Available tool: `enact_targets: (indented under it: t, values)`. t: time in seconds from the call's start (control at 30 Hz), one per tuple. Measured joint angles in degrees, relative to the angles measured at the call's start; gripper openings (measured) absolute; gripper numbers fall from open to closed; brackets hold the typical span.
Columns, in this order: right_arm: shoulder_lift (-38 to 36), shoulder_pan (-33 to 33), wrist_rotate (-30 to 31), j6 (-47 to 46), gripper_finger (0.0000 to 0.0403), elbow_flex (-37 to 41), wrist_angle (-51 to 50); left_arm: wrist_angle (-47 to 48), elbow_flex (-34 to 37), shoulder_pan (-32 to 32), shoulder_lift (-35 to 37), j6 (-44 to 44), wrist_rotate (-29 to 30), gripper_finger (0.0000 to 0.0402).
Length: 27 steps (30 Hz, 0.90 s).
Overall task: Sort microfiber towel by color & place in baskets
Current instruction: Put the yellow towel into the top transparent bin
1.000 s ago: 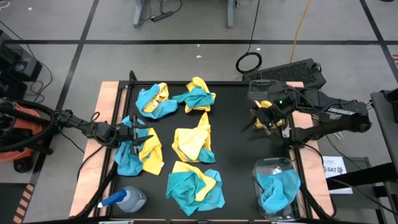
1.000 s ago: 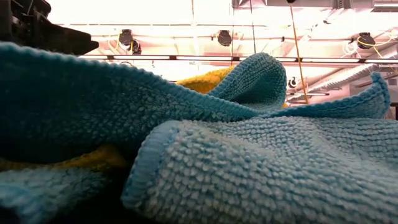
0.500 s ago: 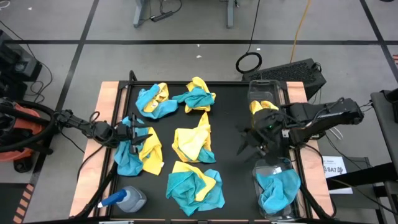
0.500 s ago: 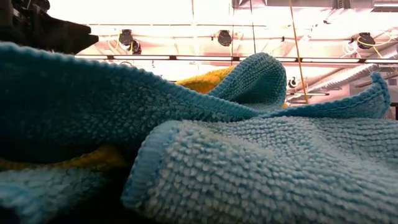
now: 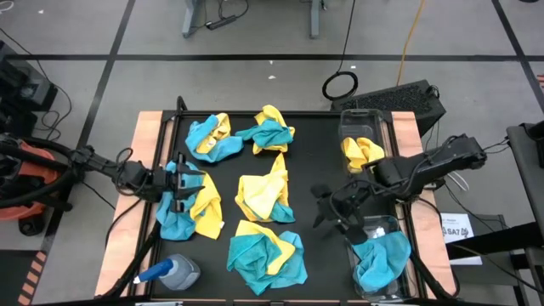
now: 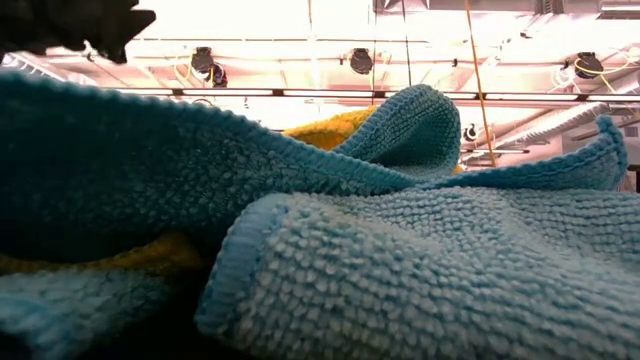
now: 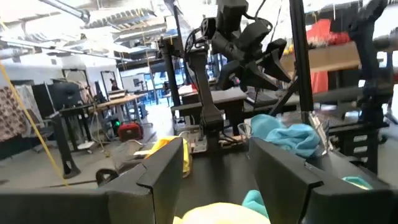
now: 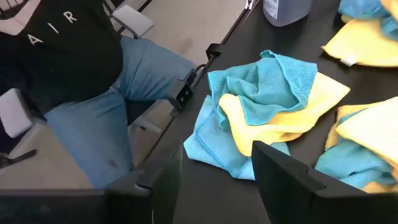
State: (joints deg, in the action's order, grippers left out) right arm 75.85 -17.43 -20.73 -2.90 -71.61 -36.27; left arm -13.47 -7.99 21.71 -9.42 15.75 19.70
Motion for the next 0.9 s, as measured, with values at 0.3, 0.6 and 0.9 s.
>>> enact_targets:
  t: [0.3,0.6,0.9]
  values:
    - [2.0,0.1,1.4,-2.7,0.0185,0.0,0.5,3.7,-11.0,0.0,-17.9,3.6,3.3,0.0192]
    - [1.6,-1.1,4.6,-2.8,0.0185,0.0,-0.2,8.5,-19.5,-1.3,-30.5,4.3,4.5,0.0192]
    - [1.6,-3.0,8.5,-4.0,0.0185,0.0,-2.5,10.3,-23.8,-5.3,-40.8,4.0,0.2,0.0192]
